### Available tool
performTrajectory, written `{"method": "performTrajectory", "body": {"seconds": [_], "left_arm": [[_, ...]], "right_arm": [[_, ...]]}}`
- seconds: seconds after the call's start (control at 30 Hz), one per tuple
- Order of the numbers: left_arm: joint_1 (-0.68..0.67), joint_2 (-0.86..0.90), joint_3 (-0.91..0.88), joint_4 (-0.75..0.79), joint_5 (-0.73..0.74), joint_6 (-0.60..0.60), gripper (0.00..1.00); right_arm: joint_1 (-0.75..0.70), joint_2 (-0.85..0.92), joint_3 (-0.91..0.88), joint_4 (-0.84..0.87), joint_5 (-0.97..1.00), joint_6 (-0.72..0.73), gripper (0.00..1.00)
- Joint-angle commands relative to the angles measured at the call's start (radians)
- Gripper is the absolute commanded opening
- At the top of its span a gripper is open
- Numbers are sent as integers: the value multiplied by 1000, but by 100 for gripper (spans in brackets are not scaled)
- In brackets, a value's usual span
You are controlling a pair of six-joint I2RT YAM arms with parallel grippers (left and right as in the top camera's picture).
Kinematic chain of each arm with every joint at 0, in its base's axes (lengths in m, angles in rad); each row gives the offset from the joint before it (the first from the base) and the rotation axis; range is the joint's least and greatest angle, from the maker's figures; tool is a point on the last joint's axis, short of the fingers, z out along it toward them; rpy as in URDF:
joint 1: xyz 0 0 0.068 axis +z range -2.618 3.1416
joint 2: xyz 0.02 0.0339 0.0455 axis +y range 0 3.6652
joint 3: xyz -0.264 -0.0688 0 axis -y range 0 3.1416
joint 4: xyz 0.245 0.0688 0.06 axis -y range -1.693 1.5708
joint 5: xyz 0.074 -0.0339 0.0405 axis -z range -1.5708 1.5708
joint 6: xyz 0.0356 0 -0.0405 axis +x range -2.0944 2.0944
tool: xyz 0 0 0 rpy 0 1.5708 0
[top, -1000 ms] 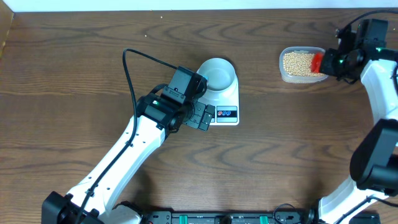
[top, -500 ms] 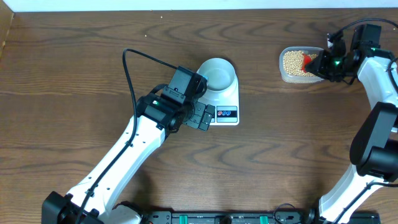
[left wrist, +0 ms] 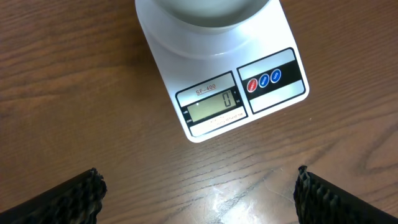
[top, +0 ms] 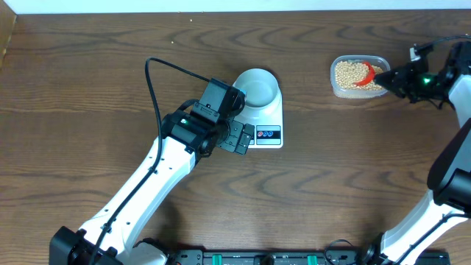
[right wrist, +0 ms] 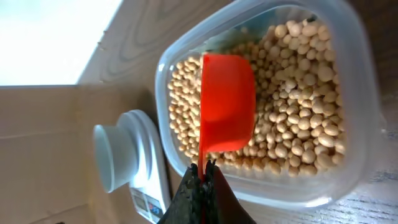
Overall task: Scoop item into bowl and weigh 50g on scale
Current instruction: 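Dip the red scoop into the soybean tub with the right gripper, then carry the filled scoop over the grey bowl and pour soybeans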
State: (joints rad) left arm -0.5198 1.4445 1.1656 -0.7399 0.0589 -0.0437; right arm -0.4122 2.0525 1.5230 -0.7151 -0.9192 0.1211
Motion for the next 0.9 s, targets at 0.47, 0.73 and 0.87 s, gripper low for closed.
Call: {"method": "performTrajectory", "body": {"seconds": [0.47, 0.73, 0.87], "left_arm": [[2, -8, 5, -4, 9, 18, 99], [2, -8, 5, -4, 9, 18, 99], [2, -8, 5, -4, 9, 18, 99]], "right_arm": [[-98, -1, -31, -41, -403, -156, 1], [-56, -1, -31, -40, -618, -185, 1], [37, -1, -31, -31, -617, -161, 1]]}}
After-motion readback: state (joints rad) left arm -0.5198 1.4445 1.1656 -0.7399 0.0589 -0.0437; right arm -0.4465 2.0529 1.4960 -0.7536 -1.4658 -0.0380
